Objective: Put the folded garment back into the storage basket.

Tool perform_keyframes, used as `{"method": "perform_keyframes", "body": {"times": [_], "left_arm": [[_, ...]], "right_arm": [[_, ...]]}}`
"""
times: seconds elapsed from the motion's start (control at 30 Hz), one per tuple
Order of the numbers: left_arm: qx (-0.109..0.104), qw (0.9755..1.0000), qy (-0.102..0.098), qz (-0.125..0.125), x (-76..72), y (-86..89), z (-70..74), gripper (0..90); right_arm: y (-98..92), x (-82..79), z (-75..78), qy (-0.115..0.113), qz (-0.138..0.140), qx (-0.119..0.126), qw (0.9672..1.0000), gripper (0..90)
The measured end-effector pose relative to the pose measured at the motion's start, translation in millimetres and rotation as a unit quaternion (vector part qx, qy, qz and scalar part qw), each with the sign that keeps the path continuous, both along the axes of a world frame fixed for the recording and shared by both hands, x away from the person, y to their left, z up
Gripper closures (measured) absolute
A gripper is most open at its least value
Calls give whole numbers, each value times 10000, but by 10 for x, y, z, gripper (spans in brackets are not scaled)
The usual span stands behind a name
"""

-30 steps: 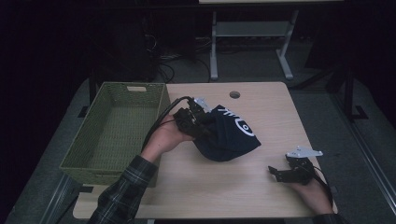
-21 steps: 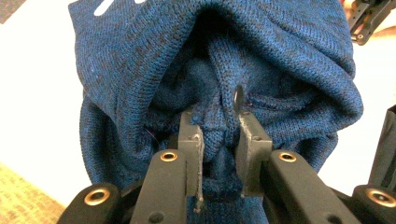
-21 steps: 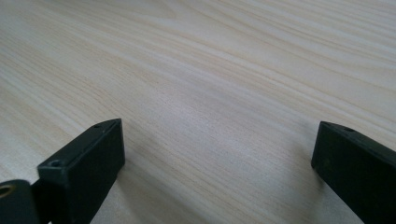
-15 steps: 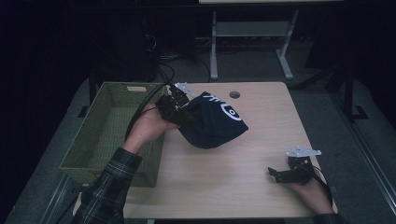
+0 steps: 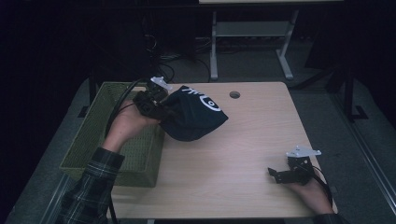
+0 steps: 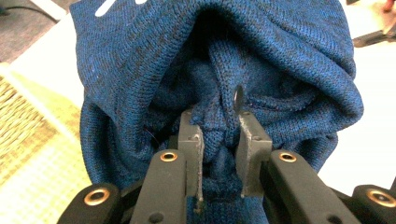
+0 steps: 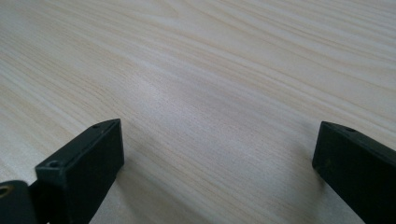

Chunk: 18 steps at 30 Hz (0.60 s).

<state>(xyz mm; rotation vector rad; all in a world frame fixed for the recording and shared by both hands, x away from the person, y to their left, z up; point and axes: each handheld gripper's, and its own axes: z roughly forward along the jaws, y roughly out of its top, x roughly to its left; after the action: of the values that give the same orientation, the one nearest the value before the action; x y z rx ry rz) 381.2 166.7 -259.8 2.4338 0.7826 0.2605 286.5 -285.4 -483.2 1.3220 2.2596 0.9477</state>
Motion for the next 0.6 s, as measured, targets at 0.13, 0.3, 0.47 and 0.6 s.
{"method": "perform_keyframes", "body": {"times": [0.13,0.3,0.47,0.6], "left_arm": [[24,9998,-46,198,1,158,20,741],[-26,9990,-129,438,-4,377,52,741],[-33,9971,-202,739,-25,584,73,740],[-34,9943,-275,1032,-47,815,77,740]], "right_arm": [[-1,1,0,-8,9,-3,10000,18],[0,0,0,-3,9,0,10000,18],[0,0,0,-2,9,0,10000,18],[0,0,0,-3,9,1,10000,18]]}}
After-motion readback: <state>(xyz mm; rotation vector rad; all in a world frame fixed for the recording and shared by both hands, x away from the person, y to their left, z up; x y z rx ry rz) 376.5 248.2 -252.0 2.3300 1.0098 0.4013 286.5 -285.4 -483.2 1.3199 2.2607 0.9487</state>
